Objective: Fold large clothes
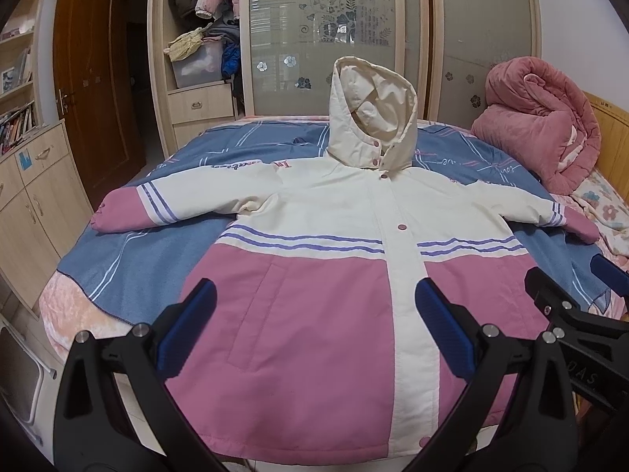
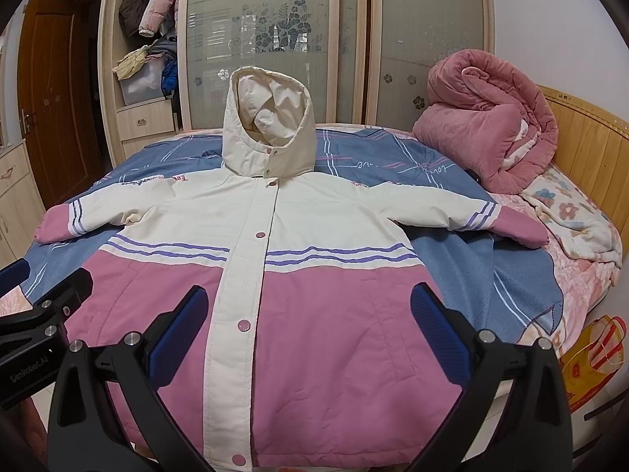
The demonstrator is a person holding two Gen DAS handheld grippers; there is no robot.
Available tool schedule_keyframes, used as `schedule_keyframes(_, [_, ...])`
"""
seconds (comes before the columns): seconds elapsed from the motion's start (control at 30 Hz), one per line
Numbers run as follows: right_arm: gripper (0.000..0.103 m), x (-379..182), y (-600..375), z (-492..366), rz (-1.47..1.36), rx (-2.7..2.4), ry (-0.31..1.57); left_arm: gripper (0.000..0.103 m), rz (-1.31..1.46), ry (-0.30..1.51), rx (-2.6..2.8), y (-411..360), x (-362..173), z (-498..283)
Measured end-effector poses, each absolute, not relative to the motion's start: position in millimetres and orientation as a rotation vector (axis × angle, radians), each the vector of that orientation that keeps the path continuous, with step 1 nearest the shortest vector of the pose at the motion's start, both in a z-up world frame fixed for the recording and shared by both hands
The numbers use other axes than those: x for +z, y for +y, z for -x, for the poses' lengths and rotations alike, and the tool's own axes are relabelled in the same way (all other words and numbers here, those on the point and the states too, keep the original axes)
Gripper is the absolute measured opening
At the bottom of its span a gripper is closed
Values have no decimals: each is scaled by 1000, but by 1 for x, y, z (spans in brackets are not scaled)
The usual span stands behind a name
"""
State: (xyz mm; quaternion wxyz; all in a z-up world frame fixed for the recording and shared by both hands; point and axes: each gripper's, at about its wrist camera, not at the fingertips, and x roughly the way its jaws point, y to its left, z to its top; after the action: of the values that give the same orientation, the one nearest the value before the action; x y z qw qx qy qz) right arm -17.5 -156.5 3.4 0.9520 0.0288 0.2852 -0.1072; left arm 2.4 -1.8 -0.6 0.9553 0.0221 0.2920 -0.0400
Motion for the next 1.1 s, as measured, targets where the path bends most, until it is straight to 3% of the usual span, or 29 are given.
schedule_keyframes(1.1, [102, -4, -158, 12, -59, -216, 594, 101, -50, 612, -79, 1, -8, -9])
